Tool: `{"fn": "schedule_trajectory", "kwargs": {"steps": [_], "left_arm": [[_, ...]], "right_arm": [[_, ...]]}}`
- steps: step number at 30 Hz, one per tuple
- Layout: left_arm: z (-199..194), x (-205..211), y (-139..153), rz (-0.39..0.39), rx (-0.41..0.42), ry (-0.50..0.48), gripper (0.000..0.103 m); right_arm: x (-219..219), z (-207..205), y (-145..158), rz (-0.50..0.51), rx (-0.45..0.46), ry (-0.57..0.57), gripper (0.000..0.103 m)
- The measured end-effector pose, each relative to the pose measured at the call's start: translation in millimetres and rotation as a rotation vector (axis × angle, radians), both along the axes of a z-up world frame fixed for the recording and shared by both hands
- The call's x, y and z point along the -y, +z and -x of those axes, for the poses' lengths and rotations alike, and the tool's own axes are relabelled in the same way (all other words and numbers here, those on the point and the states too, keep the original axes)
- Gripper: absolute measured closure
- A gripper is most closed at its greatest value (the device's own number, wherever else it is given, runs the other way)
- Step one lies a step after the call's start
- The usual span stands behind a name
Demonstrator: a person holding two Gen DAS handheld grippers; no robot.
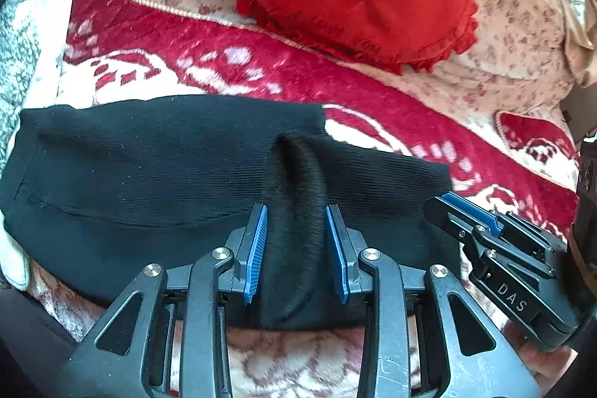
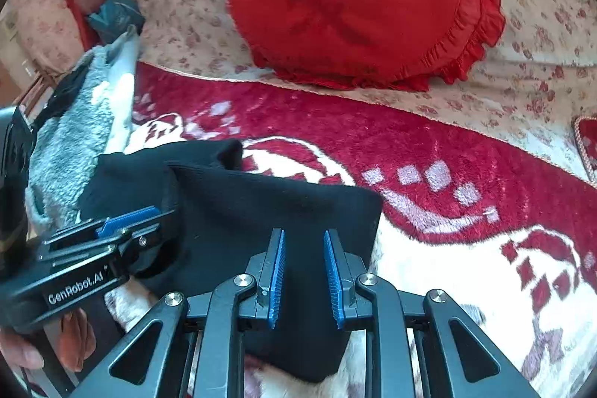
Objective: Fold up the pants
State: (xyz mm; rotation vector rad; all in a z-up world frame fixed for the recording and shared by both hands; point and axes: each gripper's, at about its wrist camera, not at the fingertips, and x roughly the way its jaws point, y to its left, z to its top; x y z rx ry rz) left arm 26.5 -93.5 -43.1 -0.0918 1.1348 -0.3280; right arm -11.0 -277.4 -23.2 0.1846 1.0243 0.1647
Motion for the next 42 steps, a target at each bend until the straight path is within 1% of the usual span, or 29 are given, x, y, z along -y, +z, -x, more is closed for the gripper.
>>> {"fn": "schedule_trajectory", "kwargs": {"steps": [2, 3, 5, 7, 9, 12, 16, 18, 20, 24, 27, 29, 31, 32, 33, 35, 37, 38, 41, 42], "left_arm": [[-5.6, -3.1, -8.5, 0.013, -0.026, 0.008, 0.072], [-6.5, -4.6, -9.2, 0.021, -0.025, 0.011, 0.071], [-5.7, -5.1, -8.3, 0.022, -0.021, 0.008, 0.071], [-4.7, -5.1, -7.5, 0.022, -0.021, 0.008, 0.071], [-2.6, -5.7, -6.7, 0.022, -0.018, 0.008, 0.071], [0.0, -7.6, -4.5, 0.022, -0.017, 0.014, 0.071], [4.3, -10.4, 0.1, 0.012, -0.004, 0.019, 0.071], [7.3, -13.3, 3.9, 0.004, 0.005, 0.024, 0.071], [11.7, -18.9, 9.0, -0.008, 0.028, 0.032, 0.071], [18.6, -31.0, 14.9, -0.035, 0.054, 0.05, 0.071], [22.9, -42.6, 16.5, -0.053, 0.059, 0.072, 0.071], [25.3, -51.5, 17.0, -0.054, 0.057, 0.087, 0.071], [28.0, -61.4, 18.1, -0.055, 0.062, 0.109, 0.063], [28.9, -65.3, 18.8, -0.049, 0.064, 0.118, 0.056], [29.8, -69.9, 19.2, -0.04, 0.065, 0.129, 0.051], [31.1, -78.7, 19.6, -0.023, 0.063, 0.15, 0.051], [31.8, -83.0, 19.3, -0.024, 0.06, 0.16, 0.051], [31.9, -86.0, 18.6, -0.027, 0.059, 0.165, 0.051], [31.8, -93.6, 16.6, -0.034, 0.053, 0.177, 0.051], [32.2, -95.5, 16.0, -0.032, 0.051, 0.181, 0.051]], "right_arm": [[-1.0, -7.5, -9.5, -0.004, -0.022, 0.0, 0.083], [-2.0, -8.4, -10.6, 0.001, -0.021, 0.002, 0.083], [-6.4, -7.9, -8.1, 0.029, -0.014, 0.014, 0.083], [-9.7, -4.2, -3.6, 0.035, -0.011, 0.03, 0.083], [-12.4, 4.7, 1.5, 0.012, -0.013, 0.05, 0.083], [-19.8, 20.0, 2.2, 0.007, -0.009, 0.077, 0.083], [-35.6, 33.5, -7.7, 0.033, -0.02, 0.123, 0.083], [-43.1, 35.3, -13.8, 0.061, -0.021, 0.129, 0.082], [-46.9, 35.1, -11.7, 0.085, -0.017, 0.134, 0.082], [-46.6, 32.4, 1.7, 0.036, -0.009, 0.132, 0.082], [-51.3, 28.3, 7.7, 0.049, 0.011, 0.127, 0.082], [-55.9, 22.9, 9.0, 0.041, 0.016, 0.125, 0.082], [-62.8, 14.5, 8.8, 0.027, 0.021, 0.128, 0.082], [-66.8, 10.2, 8.4, 0.032, 0.025, 0.126, 0.082], [-71.1, 5.1, 7.2, 0.042, 0.03, 0.122, 0.082], [-78.9, -5.2, 1.1, 0.04, 0.017, 0.123, 0.082], [-88.1, -10.4, -5.7, 0.026, -0.007, 0.149, 0.082], [-93.1, -12.1, -8.6, 0.032, -0.016, 0.158, 0.082], [-106.1, -10.8, -6.2, 0.095, 0.002, 0.177, 0.082], [-107.7, -9.9, -2.5, 0.088, 0.005, 0.18, 0.082]]}}
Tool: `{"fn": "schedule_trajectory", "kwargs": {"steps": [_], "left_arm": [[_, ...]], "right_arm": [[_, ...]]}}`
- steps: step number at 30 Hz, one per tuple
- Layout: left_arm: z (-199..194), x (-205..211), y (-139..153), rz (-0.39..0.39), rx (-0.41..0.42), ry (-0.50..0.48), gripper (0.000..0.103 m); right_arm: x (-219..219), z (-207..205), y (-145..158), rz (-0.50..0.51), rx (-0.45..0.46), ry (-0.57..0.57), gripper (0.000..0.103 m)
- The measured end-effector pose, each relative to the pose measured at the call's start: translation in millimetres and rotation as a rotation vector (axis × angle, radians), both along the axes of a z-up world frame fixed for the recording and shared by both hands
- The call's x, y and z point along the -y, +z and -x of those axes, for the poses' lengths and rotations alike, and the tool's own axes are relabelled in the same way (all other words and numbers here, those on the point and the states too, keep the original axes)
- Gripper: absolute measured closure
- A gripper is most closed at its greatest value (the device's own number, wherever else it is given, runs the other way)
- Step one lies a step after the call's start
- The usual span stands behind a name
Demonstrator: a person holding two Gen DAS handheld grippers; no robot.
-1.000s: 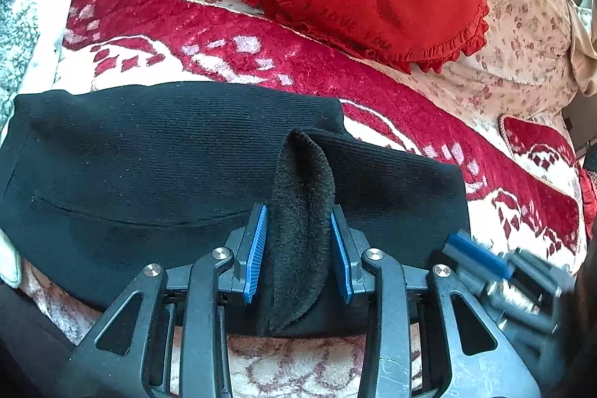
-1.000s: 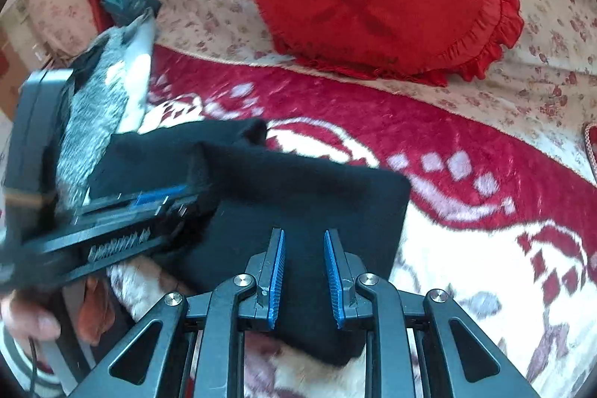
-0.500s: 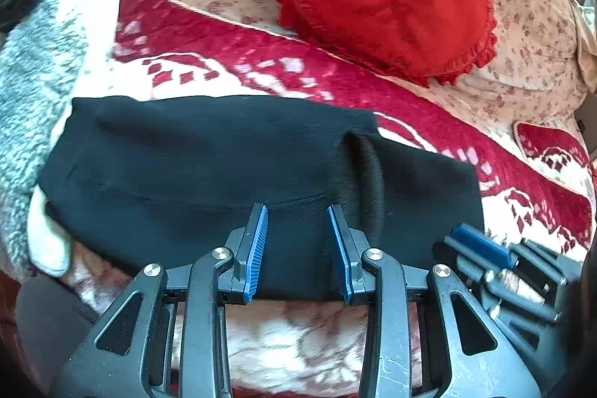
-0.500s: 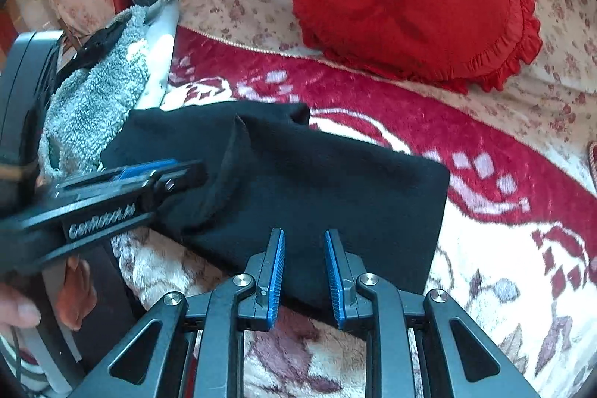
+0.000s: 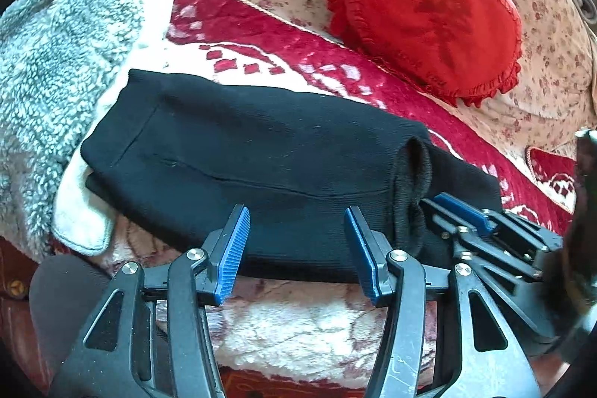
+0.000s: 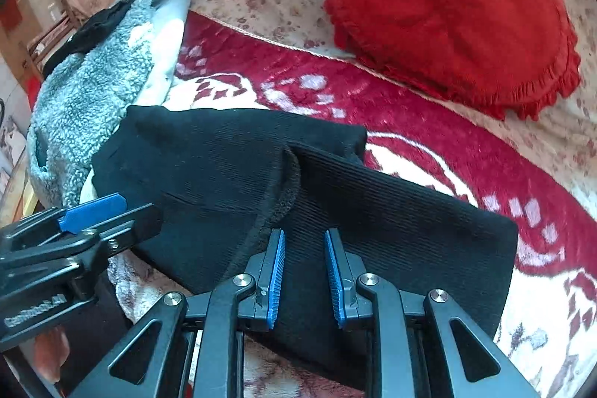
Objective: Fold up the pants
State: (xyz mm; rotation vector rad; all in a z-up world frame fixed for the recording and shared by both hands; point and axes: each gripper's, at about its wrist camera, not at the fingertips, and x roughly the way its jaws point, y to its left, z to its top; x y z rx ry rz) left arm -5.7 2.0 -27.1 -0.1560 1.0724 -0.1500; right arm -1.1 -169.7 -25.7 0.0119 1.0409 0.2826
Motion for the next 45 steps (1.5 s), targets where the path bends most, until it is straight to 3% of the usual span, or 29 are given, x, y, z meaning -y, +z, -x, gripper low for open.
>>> {"fn": "schedule_trajectory", "kwargs": {"steps": [24, 35, 39, 45], "left_arm": [[4.3, -67.6, -9.4, 0.065, -0.054, 0.142, 0.051], [9.7, -109.9, -13.4, 0.159, -0.096, 0.238, 0.05], [9.0, -129.6, -17.3, 0.217, -0.101, 0.311, 0.039], [0.1, -141.0, -28.5, 0.242, -0.142, 0.365, 0.039]], "right_arm": [[-29.9, -14.9, 9.9, -0.04, 0.004, 0.043, 0.078], [-28.4, -19.0, 5.9, -0.035, -0.005, 0.05, 0.078], [-51.1, -28.5, 17.0, -0.063, 0.023, 0.133, 0.072], [-102.3, -60.9, 19.1, -0.094, 0.046, 0.253, 0.066]]}}
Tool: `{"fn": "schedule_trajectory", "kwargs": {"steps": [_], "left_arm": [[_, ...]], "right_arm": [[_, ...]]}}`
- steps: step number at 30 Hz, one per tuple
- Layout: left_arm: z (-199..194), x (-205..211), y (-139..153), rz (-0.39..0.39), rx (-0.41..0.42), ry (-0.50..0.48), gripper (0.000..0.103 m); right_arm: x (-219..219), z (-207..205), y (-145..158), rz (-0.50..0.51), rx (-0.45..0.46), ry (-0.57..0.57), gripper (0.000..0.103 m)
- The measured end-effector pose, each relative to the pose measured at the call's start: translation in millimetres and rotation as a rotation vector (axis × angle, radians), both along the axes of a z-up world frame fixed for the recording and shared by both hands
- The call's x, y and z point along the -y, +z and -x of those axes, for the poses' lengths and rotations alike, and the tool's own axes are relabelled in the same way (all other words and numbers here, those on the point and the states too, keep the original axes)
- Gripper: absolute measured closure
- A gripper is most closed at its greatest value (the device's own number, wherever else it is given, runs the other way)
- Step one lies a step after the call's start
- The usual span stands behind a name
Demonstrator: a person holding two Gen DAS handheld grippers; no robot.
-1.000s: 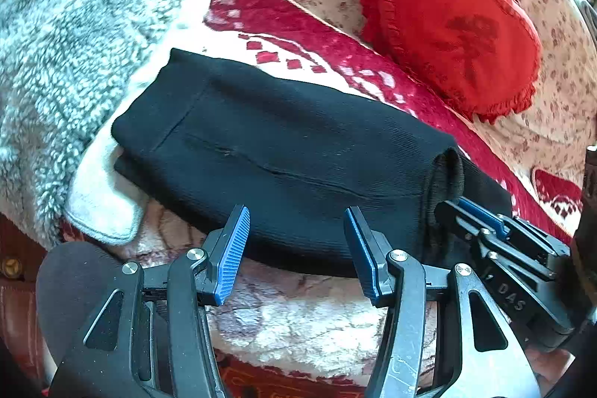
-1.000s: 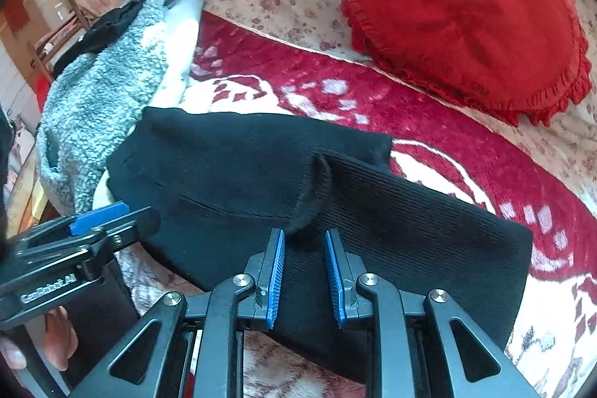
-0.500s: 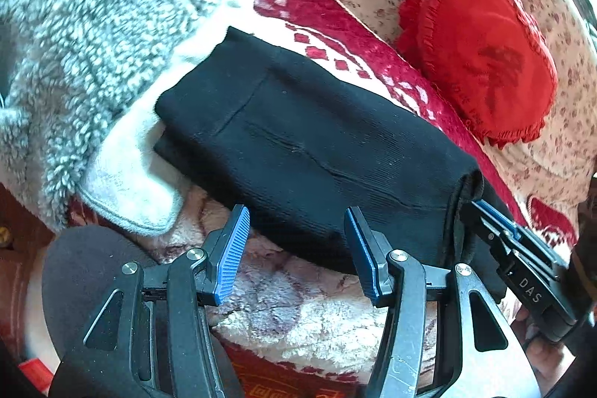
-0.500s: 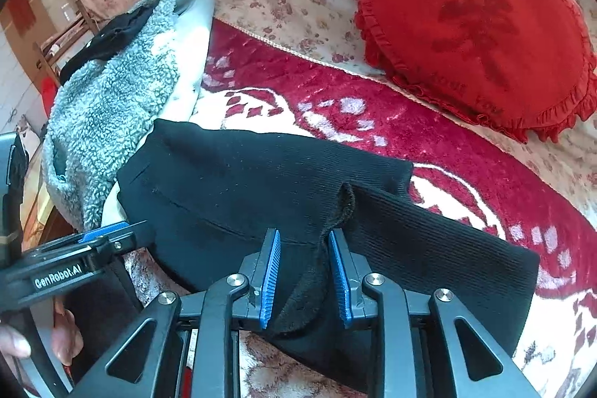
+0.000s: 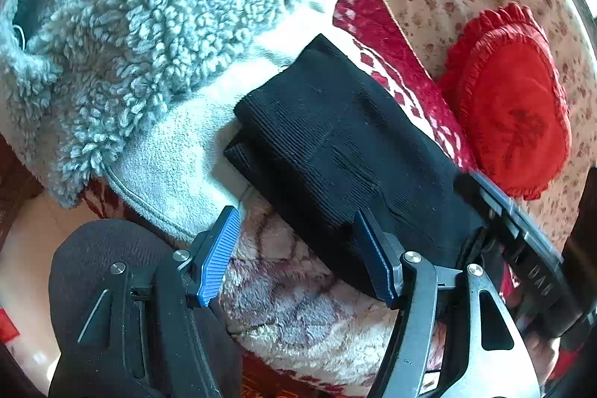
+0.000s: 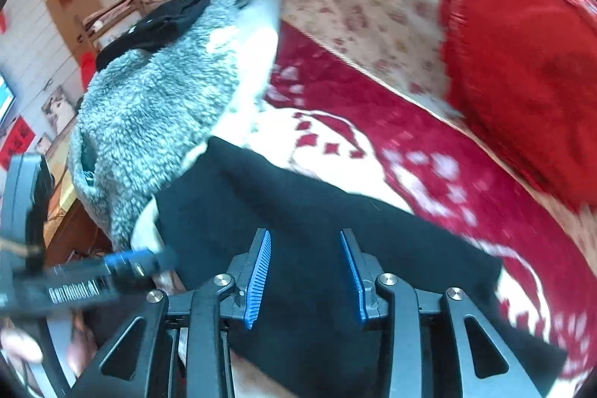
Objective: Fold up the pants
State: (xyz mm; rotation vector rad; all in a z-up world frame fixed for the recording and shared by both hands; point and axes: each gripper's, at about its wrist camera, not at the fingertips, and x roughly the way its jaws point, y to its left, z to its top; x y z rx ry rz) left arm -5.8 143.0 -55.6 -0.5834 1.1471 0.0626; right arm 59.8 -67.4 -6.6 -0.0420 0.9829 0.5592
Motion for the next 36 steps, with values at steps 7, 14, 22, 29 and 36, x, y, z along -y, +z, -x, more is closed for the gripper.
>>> {"fn": "schedule_trajectory", "kwargs": {"steps": [7, 14, 22, 29, 36], "left_arm": [[-10.0, 1.4, -8.0, -0.023, -0.005, 0.011, 0.039], [-19.3, 0.7, -14.5, 0.0, 0.01, 0.024, 0.027], [-22.4, 0.7, -9.9, -0.001, 0.092, 0.044, 0.07], [-1.0, 26.4, 38.4, -0.058, 0.266, -0.062, 0.086], [25.4, 95.8, 82.1, -0.099, 0.415, -0.266, 0.086]], "right_arm": [[-64.4, -37.6, -1.5, 0.034, 0.008, 0.165, 0.063], [-105.4, -76.7, -26.7, 0.078, -0.072, 0.28, 0.062], [-100.8, -87.2, -44.0, -0.047, -0.137, 0.23, 0.084], [-76.2, -63.1, -4.7, -0.078, -0.05, 0.246, 0.091], [-30.1, -30.6, 62.9, -0.016, 0.087, 0.244, 0.092]]}}
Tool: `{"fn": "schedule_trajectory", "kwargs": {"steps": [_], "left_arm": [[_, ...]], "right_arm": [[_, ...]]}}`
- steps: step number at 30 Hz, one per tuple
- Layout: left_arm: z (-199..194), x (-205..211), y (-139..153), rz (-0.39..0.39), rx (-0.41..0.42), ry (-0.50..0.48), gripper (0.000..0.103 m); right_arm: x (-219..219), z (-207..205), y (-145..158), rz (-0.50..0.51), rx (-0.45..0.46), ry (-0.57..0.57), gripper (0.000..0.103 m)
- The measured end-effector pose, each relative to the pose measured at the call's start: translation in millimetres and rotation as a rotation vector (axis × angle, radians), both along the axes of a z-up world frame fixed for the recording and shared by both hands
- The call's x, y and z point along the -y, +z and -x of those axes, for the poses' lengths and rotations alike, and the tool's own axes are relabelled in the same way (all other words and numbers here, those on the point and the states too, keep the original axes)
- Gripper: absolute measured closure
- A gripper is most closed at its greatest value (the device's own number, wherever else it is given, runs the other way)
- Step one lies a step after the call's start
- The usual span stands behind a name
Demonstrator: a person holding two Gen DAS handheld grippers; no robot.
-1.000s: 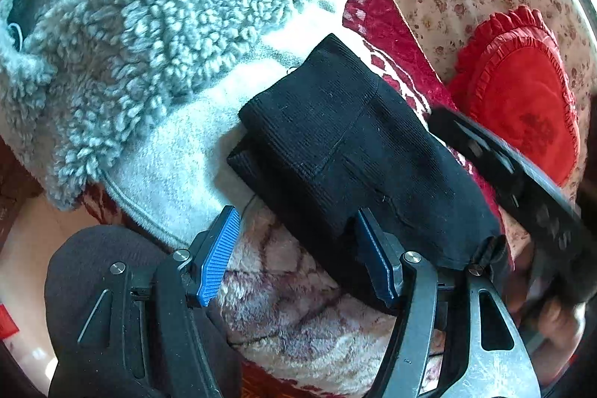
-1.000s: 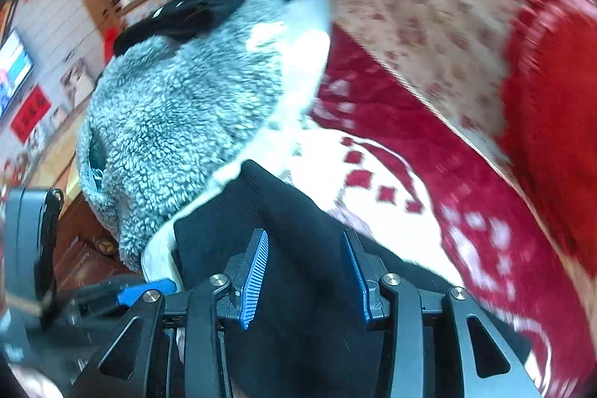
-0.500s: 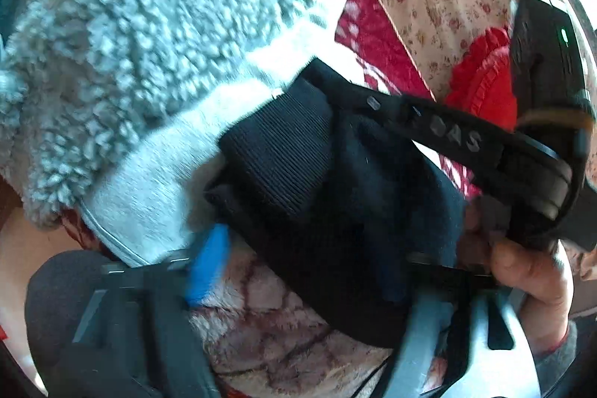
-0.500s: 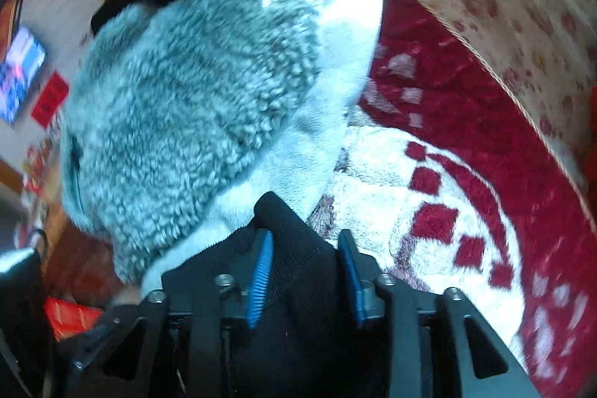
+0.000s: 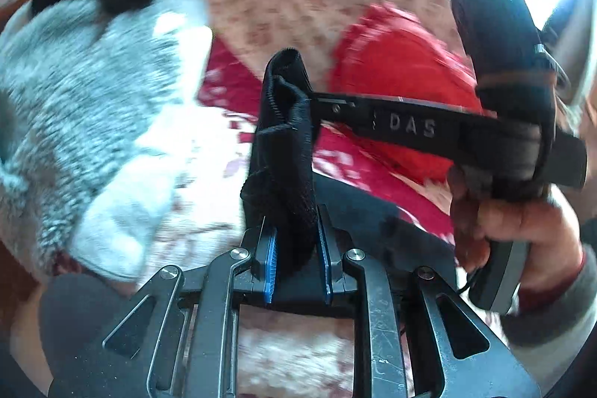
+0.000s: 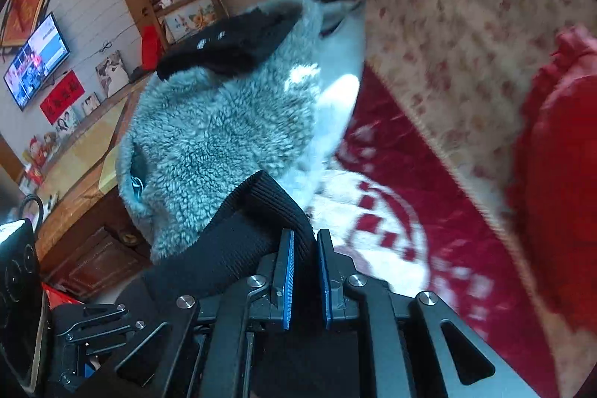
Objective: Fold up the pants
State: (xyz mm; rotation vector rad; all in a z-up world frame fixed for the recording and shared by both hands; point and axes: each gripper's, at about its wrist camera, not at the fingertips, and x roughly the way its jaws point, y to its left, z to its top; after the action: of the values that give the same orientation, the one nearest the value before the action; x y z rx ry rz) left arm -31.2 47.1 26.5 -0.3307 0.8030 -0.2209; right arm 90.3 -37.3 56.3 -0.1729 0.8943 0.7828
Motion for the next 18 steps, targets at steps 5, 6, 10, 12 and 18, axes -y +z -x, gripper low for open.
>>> {"fn": "schedule_trajectory", "kwargs": {"steps": [5, 6, 10, 12, 18], "left_arm": [[10.0, 56.2, -5.0, -0.047, -0.011, -0.151, 0.086], [8.9, 64.9, -9.3, -0.064, -0.014, -0.173, 0.086], [1.2, 112.3, -37.3, -0.142, -0.066, -0.258, 0.086], [-2.8, 125.5, -49.8, -0.178, -0.085, -0.277, 0.086], [3.2, 137.2, -56.8, -0.218, -0.084, -0.296, 0.086]], "right_arm": [[65.3, 29.8, 25.1, -0.001, 0.051, -0.073, 0.103], [79.2, 33.4, 25.6, 0.003, 0.053, -0.094, 0.103], [130.6, 46.0, 14.4, 0.029, 0.011, -0.201, 0.103], [156.8, 50.2, 2.0, 0.022, -0.018, -0.282, 0.102], [205.3, 56.6, -27.2, -0.143, -0.171, -0.434, 0.06]]}}
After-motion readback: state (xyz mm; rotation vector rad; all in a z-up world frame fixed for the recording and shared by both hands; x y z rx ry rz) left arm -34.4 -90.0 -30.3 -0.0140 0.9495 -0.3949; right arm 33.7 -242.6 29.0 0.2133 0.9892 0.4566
